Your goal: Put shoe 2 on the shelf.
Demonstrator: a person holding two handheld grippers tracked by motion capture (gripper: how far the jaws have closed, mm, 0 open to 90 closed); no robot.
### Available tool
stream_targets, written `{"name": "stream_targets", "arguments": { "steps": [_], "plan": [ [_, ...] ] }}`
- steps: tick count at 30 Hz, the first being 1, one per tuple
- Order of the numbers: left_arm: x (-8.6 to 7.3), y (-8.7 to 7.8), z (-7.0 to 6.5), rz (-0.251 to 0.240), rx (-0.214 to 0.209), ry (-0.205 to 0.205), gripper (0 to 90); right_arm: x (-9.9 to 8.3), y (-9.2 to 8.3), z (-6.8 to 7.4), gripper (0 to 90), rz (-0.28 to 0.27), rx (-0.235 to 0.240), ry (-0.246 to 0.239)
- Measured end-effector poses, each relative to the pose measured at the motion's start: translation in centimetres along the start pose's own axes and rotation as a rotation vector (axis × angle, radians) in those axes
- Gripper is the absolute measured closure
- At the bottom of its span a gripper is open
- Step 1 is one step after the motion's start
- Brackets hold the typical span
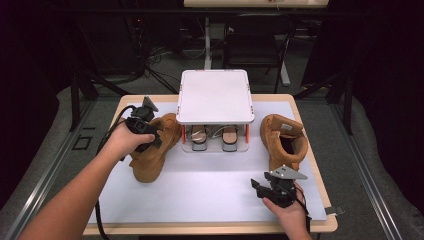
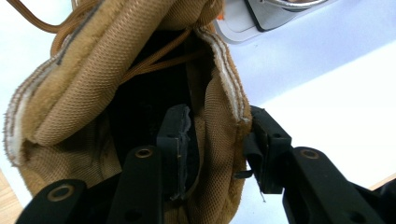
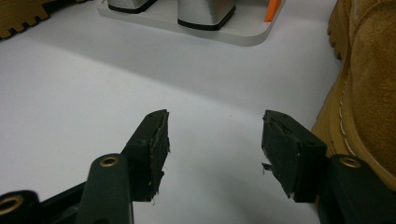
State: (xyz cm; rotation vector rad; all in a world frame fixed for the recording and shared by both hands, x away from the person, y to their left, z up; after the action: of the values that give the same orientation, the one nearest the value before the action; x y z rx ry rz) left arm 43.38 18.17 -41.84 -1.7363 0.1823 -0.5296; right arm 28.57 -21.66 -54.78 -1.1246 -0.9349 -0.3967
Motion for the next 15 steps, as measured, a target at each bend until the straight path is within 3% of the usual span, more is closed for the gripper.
{"name": "stream_targets", "arguments": {
  "steps": [10,15],
  "plan": [
    [0.0,-1.8,0.2,0.017,0.009,-0.014,55.2,0.0,0.0,0.0,41.3,0.001,-0.001,-0.003],
    [-0.3,-3.3,0.9,0.005,0.036,-0.024,55.5,0.0,0.0,0.0,41.3,-0.001,-0.001,-0.006]
  ]
}}
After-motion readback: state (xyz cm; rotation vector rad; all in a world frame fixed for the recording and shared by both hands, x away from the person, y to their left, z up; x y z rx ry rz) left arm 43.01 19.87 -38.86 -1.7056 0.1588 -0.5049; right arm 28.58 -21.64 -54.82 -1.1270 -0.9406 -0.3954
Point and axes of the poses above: each handheld gripper's, and its own axes: y roughly forward along the jaws, x roughly out of its top, z roughly to its left, the point moved 1 cm from there along y, roughly forward along the jaws, and after that the axes turned 1 degree about y, right-handed, at the moved point
